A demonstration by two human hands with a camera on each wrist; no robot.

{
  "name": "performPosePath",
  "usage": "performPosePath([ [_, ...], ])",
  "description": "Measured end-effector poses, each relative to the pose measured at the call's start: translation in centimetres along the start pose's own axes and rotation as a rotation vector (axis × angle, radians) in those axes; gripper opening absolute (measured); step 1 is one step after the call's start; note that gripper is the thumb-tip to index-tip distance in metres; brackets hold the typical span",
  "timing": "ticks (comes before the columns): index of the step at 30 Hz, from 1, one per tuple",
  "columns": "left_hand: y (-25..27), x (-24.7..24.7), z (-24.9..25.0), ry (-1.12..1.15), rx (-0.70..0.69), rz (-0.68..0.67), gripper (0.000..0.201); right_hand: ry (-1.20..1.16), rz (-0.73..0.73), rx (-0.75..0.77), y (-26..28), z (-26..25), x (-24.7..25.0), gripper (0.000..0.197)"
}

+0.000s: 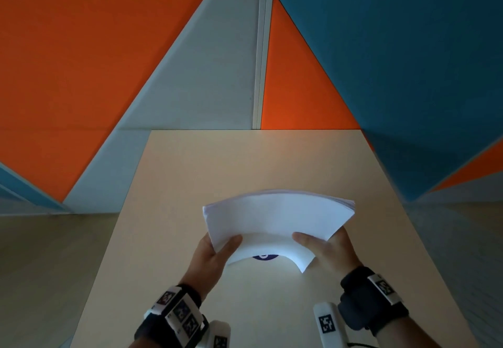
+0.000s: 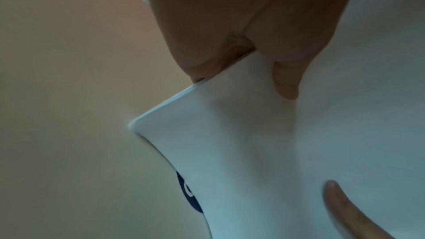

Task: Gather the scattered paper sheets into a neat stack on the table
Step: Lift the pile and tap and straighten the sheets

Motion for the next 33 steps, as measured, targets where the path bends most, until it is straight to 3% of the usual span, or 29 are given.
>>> performPosePath([
  [4, -0.4, -0.1, 0.2, 0.009, -0.04, 0.007, 0.011, -0.035, -0.011, 0.049, -0.2, -0.7, 0.5, 0.025],
  [14, -1.1, 0.1, -1.1, -0.005, -0.046, -0.008, 0.036, -0.049, -0.027, 0.02, -0.3, 0.8, 0.4, 0.023],
  [19, -1.1, -0.2, -1.6, 0.028, -0.048, -0.022, 0.027, -0.075, -0.048, 0.038, -0.3, 1.8, 0.2, 0.031],
  [26, -1.1, -0.3, -1.6, 0.003, -0.045, -0.043, 0.03, -0.085, -0.046, 0.052, -0.5, 2.3, 0.8, 0.032],
  [33, -1.7, 0.2, -3.6, -0.137, 0.07, -0.069, 0.022, 0.032, -0.076, -0.043, -1.2, 4.6, 0.6, 0.021],
])
Point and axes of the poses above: each hand's wrist, its own y-axis away from the middle knuckle, its own x-axis out of the back of the hand, z = x × y, the point moved 1 cm from there along -y, towards the middle knuckle, and after that the axes turned 2 degrees about -x, right-handed, at the moved point
